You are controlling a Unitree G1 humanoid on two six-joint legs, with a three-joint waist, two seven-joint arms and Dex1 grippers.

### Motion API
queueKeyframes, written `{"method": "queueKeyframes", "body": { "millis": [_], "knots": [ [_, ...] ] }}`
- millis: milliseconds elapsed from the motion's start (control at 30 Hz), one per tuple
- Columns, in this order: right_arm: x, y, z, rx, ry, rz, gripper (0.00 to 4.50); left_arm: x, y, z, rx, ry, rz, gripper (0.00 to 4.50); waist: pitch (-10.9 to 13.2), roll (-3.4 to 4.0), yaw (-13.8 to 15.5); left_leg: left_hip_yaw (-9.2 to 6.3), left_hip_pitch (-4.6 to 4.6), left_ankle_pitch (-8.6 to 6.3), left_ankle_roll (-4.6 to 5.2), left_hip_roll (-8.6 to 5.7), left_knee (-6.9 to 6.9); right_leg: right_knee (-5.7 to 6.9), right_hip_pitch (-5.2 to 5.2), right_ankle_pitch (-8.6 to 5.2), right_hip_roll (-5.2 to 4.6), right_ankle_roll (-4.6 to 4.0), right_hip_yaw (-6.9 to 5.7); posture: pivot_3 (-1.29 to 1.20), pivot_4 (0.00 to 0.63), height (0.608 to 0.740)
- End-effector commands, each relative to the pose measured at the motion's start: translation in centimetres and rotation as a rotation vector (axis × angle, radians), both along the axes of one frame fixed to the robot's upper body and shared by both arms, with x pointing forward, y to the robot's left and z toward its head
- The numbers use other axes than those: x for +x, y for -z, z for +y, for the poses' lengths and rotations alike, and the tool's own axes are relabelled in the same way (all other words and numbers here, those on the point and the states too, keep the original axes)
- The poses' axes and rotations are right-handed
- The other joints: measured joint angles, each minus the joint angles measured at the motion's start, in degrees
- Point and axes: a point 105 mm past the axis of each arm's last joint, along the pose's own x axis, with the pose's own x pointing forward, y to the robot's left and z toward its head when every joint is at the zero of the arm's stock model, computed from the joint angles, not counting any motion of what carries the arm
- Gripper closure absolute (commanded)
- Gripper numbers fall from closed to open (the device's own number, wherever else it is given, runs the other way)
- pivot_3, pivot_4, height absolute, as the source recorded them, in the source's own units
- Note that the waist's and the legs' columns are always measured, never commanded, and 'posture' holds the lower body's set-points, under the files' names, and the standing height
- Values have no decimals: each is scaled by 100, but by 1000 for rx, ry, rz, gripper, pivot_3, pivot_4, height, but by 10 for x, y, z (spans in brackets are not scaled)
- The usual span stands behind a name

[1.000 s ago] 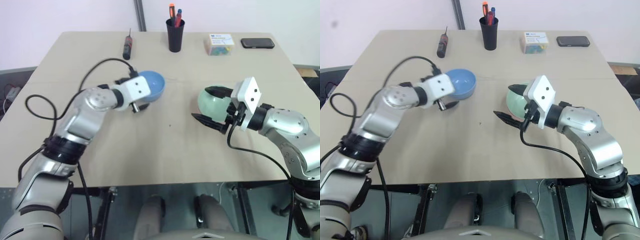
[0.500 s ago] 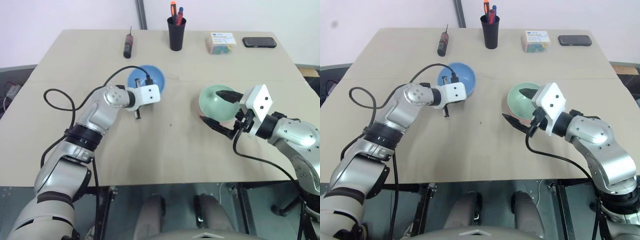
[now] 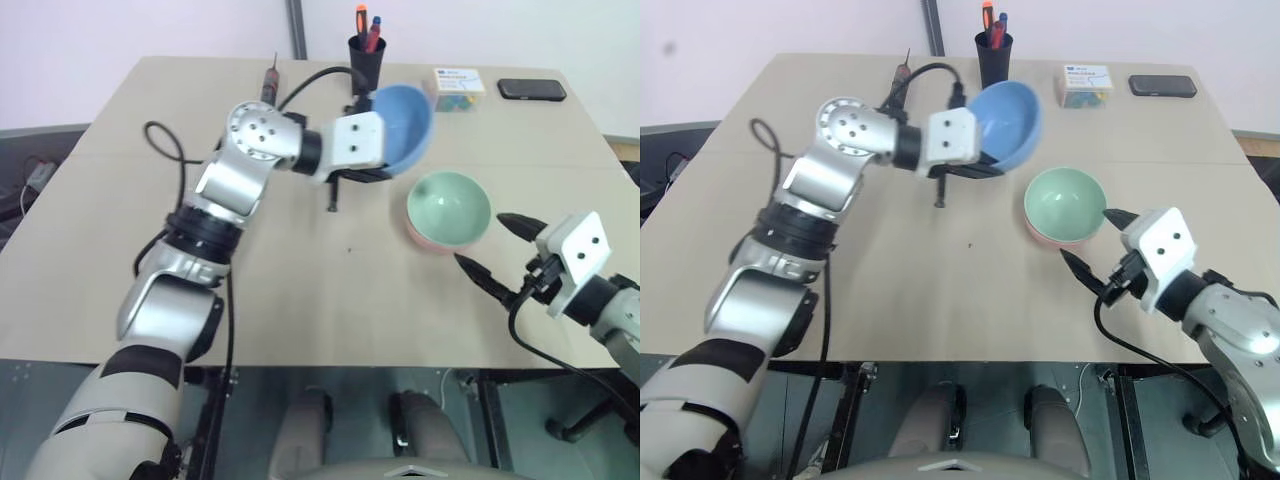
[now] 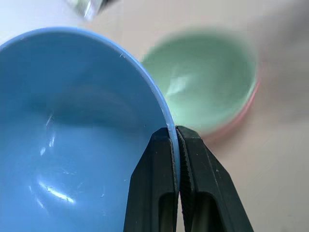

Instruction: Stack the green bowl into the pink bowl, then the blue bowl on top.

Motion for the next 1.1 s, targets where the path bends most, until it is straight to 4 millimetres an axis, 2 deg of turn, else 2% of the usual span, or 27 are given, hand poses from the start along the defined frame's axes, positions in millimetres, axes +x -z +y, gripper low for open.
{"method": "queueKeyframes", "body": {
  "millis": [33,67,100,133,233,300,433,533,633,767,800,867,900,1000,1100],
  "knots": [
    [-12,-12,-1,-24,44,-72,0,-3,4,-17,24,87,-7,4469,-1,3,-74,5,5,0,0,0,0,7,0,0,1,0,8,0,150,740],
    [-13,-11,0,-23,48,-73,0,-2,9,-22,35,102,-23,4469,-3,5,-100,7,7,0,0,0,3,12,0,0,1,0,11,0,150,740],
    [-14,-11,0,-21,49,-74,0,0,12,-26,44,113,-34,3788,-3,6,-135,1,7,1,1,0,4,14,1,0,3,0,6,0,150,740],
    [-15,-11,1,-20,50,-76,0,1,14,-28,49,119,-44,3582,-3,6,-151,2,6,1,1,0,6,14,0,0,4,0,9,0,150,740],
    [-15,-10,3,-16,45,-76,0,5,16,-33,40,112,-45,2338,-3,6,-151,1,5,1,1,0,6,15,0,0,5,0,9,0,150,740],
    [-15,-9,4,-13,42,-70,0,10,8,-33,-17,90,-64,1473,-3,6,-143,0,3,0,1,0,6,12,0,0,5,0,8,0,150,740],
    [-10,-8,-1,-35,67,-68,0,10,-16,-18,-230,47,92,1473,-3,6,-138,-5,-3,0,1,0,5,8,-1,0,4,0,3,0,150,740],
    [-5,0,-4,-39,27,-12,0,7,-22,12,-392,10,125,1473,-8,13,-161,-6,1,0,1,2,5,9,0,0,3,0,2,0,150,740],
    [3,8,-15,-64,2,43,0,7,-9,50,-461,-137,193,1473,-10,17,-190,-11,10,1,0,5,3,15,0,0,3,0,13,0,150,740],
    [8,13,-27,-35,-58,117,0,-10,7,88,-552,-268,356,164,-8,15,-132,-26,5,1,-1,7,9,18,1,0,2,0,0,0,150,740],
    [7,15,-31,-29,-79,149,0,-15,12,100,-573,-319,379,51,-8,15,-120,-27,-3,1,-1,5,16,16,2,0,0,0,-11,0,150,740],
    [4,17,-41,-33,-105,196,0,-27,20,122,-606,-410,392,51,-9,15,-111,-37,-2,1,-1,4,18,12,9,0,-7,0,-14,0,150,740],
    [2,16,-44,-36,-110,204,0,-32,21,127,-614,-432,393,51,-9,15,-112,-41,-1,0,0,4,18,6,12,0,-8,0,-16,0,150,740],
    [-4,9,-64,-55,-76,208,0,-51,37,158,-581,-570,367,51,-8,13,-59,-47,-2,0,0,2,20,8,18,0,-11,0,-26,0,150,740],
    [-9,4,-77,-67,-51,211,0,-75,48,172,-539,-595,405,51,-9,15,-96,-46,19,0,-1,6,20,13,33,-1,-9,-2,-21,0,150,740]
  ]
}}
